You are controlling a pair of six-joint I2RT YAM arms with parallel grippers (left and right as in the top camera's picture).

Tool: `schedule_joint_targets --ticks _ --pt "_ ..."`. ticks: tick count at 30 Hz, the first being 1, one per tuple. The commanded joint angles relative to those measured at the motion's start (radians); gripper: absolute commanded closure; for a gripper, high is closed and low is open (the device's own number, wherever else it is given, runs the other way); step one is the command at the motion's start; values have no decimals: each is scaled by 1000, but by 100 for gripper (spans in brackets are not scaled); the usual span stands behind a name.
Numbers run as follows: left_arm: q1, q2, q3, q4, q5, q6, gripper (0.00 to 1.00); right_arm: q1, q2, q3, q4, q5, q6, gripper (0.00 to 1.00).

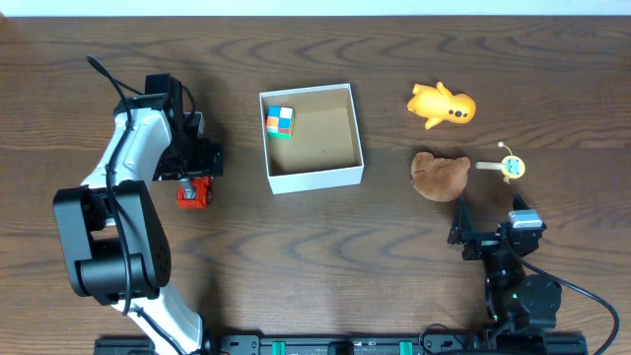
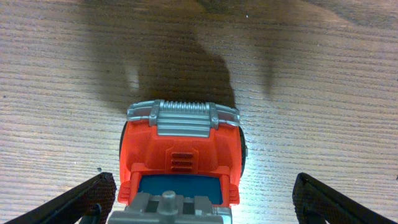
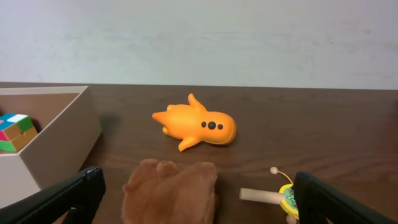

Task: Pack container
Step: 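Lower the left gripper over the red toy truck and close on it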

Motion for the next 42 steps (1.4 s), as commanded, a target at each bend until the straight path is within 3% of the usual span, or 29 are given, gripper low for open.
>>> schedule_joint_targets --ticks 1,29,42 --pt "1 -16 -2 -2 -5 14 8 -8 -6 -2 -2 3 -12 1" --pt "1 -14 -58 9 -34 28 9 -8 -5 -2 -2 3 -12 1" --pt "1 -14 -58 10 -34 28 30 -8 -5 -2 -2 3 -12 1"
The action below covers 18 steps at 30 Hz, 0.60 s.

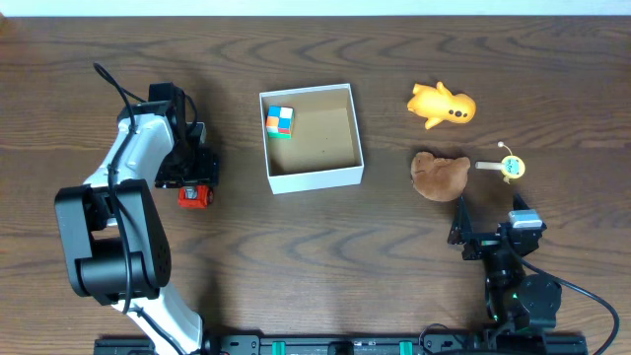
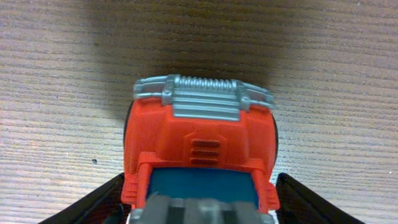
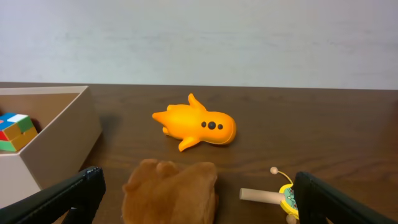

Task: Pack container
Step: 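Lower the left gripper over the red toy truck and close on it, then lift the truck with the left gripper and move it over the box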

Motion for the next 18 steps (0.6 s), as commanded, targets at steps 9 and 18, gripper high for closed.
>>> schedule_joint_targets --ticks 9,18 --pt "1 -14 -4 10 -7 6 44 -8 -5 -2 -2 3 -12 1" --pt "1 -15 1 21 -7 5 44 -8 -5 -2 -2 3 -12 1"
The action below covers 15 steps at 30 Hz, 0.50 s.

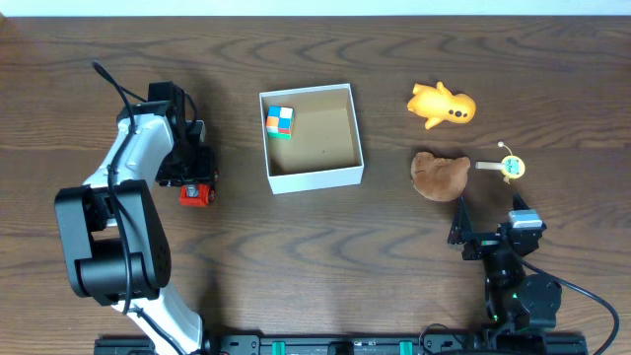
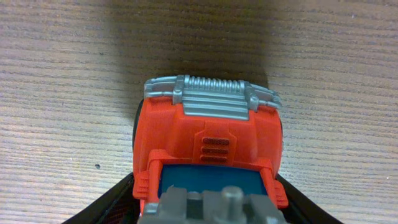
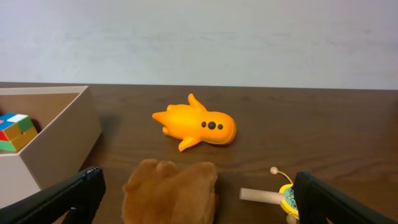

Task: Pack container
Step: 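Lift the truck with the left gripper and move it over the box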

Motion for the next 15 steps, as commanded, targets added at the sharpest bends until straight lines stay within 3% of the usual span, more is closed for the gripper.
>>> schedule_joint_targets --ticks 1,15 --pt "2 -13 6 3 -7 4 44 -8 -5 -2 -2 3 -12 1" --pt "-1 -53 184 -71 -6 -80 44 -8 -5 -2 -2 3 -12 1"
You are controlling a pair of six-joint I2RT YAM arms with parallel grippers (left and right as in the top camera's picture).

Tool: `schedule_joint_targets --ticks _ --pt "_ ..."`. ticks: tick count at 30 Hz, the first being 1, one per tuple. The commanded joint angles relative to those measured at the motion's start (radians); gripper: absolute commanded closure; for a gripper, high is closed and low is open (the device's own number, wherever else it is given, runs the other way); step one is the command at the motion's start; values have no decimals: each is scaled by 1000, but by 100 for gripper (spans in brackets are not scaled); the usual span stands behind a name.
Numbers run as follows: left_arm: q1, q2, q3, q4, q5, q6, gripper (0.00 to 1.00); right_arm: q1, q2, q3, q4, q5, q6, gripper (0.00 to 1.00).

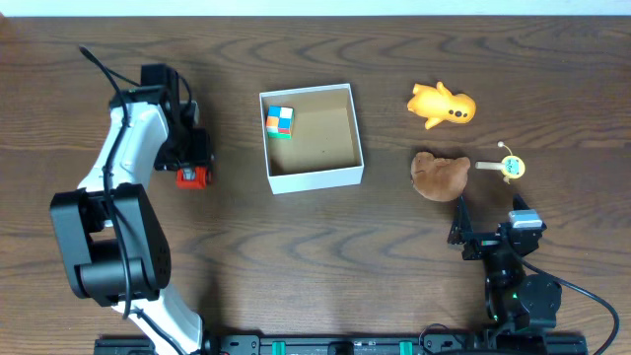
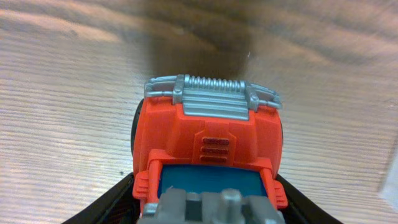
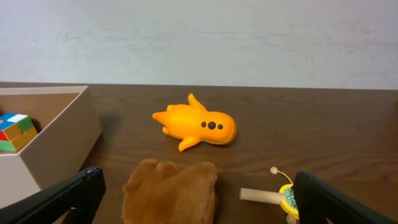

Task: Pack container
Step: 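Lift the truck with the left gripper and move it over the box, then lower the truck into the box beside the cube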

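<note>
The red toy truck [image 2: 208,143] with a grey grille is held by my left gripper [image 2: 207,184], which is shut on its sides; the table beneath looks blurred and farther off. From overhead the truck [image 1: 192,177] hangs under the left gripper [image 1: 187,158], left of the white box [image 1: 314,179]. A colourful cube [image 1: 279,121] lies in the box's far left corner. My right gripper [image 3: 199,193] is open at the near right, with the brown plush [image 3: 171,190] on the table ahead of it.
An orange toy [image 1: 442,105] lies at the far right. A yellow rattle with a wooden handle [image 1: 505,167] sits beside the brown plush [image 1: 439,175]. The box wall [image 3: 56,140] stands at the left of the right wrist view.
My left gripper, still shut on the truck, has moved a little toward the far side of the table and stands higher off the wood. The right arm has not moved.
My left gripper stood wide open around the truck on the table. Its fingers were then closer to the truck's sides, then shut on it. Now the truck is held off the table. The right gripper stayed open and still throughout.
</note>
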Motion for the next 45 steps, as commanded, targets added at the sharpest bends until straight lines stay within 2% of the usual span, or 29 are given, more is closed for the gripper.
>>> schedule_joint_targets --ticks 1,5,9,15,22,34,45 --pt "-1 -52 64 -24 -7 -46 44 -8 -5 -2 -2 3 -12 1" --pt "-7 -95 93 -26 1 -107 46 -8 -5 -2 -2 3 -12 1" --pt "-37 -141 133 -25 31 -123 54 -8 -5 -2 -2 3 -12 1" --pt "-126 -188 213 -4 137 -235 54 -8 -5 -2 -2 3 -12 1" --pt "-258 -203 240 108 184 -378 54 -8 -5 -2 -2 3 -12 1" --pt "-439 -148 235 106 177 -385 54 -8 -5 -2 -2 3 -12 1" --pt "-464 -26 235 104 118 -384 54 -8 -5 -2 -2 3 -12 1"
